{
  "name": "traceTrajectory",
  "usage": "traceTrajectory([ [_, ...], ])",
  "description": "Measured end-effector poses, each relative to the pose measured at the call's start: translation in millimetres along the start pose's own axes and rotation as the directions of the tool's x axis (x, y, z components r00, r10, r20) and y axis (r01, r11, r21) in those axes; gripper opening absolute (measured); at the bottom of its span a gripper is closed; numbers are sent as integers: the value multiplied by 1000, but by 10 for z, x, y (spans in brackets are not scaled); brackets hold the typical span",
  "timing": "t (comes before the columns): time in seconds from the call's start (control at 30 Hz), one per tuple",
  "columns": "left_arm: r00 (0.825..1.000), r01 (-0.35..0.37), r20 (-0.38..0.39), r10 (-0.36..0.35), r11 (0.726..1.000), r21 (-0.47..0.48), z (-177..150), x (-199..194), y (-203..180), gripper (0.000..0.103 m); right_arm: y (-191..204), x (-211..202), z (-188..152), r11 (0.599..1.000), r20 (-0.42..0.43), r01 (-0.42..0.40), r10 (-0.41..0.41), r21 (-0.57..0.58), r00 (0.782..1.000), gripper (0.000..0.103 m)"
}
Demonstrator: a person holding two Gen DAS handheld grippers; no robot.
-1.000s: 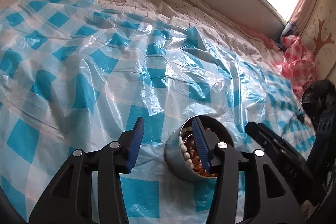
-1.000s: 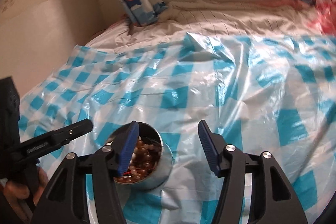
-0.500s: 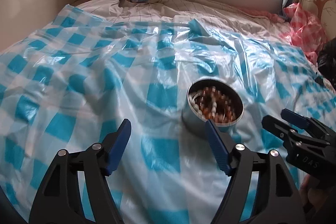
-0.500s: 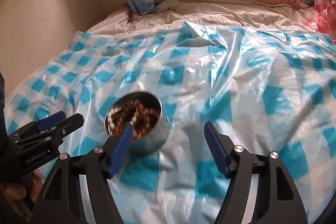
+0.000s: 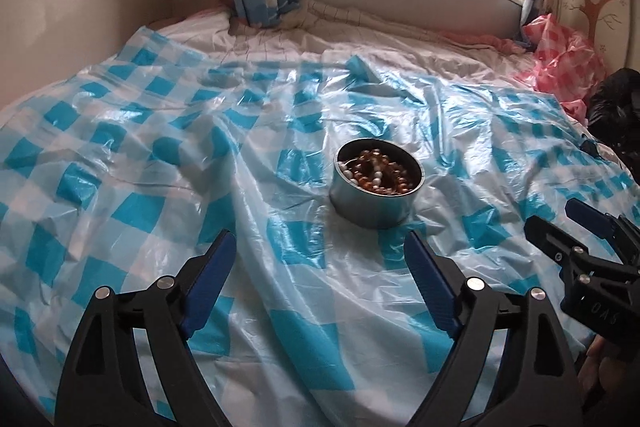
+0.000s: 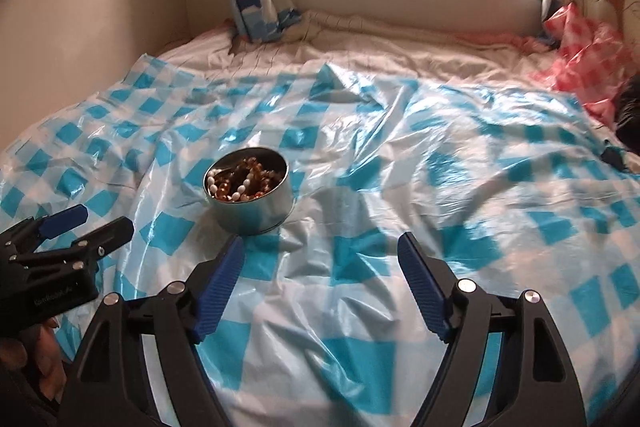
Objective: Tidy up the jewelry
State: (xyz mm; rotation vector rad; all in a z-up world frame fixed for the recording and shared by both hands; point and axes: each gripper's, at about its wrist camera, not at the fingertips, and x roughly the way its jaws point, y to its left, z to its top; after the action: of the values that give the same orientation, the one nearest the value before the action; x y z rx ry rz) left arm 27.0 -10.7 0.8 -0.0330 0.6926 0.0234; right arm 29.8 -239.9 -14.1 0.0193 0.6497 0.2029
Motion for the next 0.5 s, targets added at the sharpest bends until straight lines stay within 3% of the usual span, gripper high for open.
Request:
traceTrajectory([
  [0.17, 1000, -9, 3, 9, 997, 80, -27, 16, -166, 82, 66, -30, -24, 999, 11, 11, -10, -33, 1000, 77],
  [0.5, 999, -31, 18, 30, 994, 102, -6, -155, -93, 85, 20, -35, -37, 1000, 20, 21, -20, -11, 1000, 80],
])
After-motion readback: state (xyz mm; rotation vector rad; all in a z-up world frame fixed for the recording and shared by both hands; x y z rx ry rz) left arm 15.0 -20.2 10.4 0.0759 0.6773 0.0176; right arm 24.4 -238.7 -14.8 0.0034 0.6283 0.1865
